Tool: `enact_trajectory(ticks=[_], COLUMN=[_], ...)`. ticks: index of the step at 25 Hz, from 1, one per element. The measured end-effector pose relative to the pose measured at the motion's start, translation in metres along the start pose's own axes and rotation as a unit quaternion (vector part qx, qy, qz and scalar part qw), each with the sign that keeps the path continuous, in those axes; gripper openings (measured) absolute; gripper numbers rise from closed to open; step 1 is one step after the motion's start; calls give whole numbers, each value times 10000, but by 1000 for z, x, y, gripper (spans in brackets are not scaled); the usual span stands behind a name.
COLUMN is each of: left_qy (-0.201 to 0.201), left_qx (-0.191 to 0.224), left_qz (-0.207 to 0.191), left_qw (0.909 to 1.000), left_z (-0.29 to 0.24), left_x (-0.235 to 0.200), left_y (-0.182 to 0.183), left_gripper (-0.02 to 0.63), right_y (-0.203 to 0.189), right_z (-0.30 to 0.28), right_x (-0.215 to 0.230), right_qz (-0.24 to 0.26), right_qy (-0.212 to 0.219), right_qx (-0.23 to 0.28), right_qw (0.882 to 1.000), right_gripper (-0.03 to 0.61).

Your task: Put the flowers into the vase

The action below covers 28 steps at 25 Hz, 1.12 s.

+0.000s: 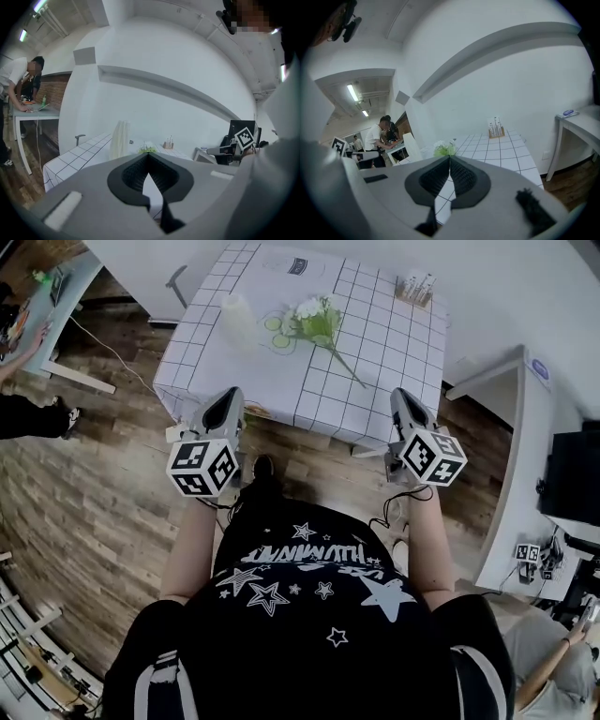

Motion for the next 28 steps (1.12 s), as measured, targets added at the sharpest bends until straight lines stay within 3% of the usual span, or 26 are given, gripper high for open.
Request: enact_trajectory(ticks=[13,17,21,28], left_qy=[-499,-834,-1350,-1695], left_qx=[-37,-96,-33,-6], left_qz=[-134,-312,-660,-916], left_qw=[9987,9960,9886,9813], left_z=[-71,-90,-111,-144], left_x=[-57,-66,-66,-73], left_y=[34,36,34,36], left_gripper=[21,119,378,472], right_y=[24,26,28,25], right_z=[-89,-114,-135,-160], right_x=[-23,-27,-32,-38], right_qz=[68,15,-21,-69], right_qy=[-147,-225,-320,-548], right_qx=[-144,-131,-65,-23], right_qw=[9998,9997,9995,9985], right_gripper=[12,12,12,12])
Point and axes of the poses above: the fingertips, and each gripper's own axes: z backward along the fingers, x to its right, y out of its top, the point moved 6 cm from there along z, backward along the fingers, and after that the axes turned 15 degrees about y, right-handed, at the moved point
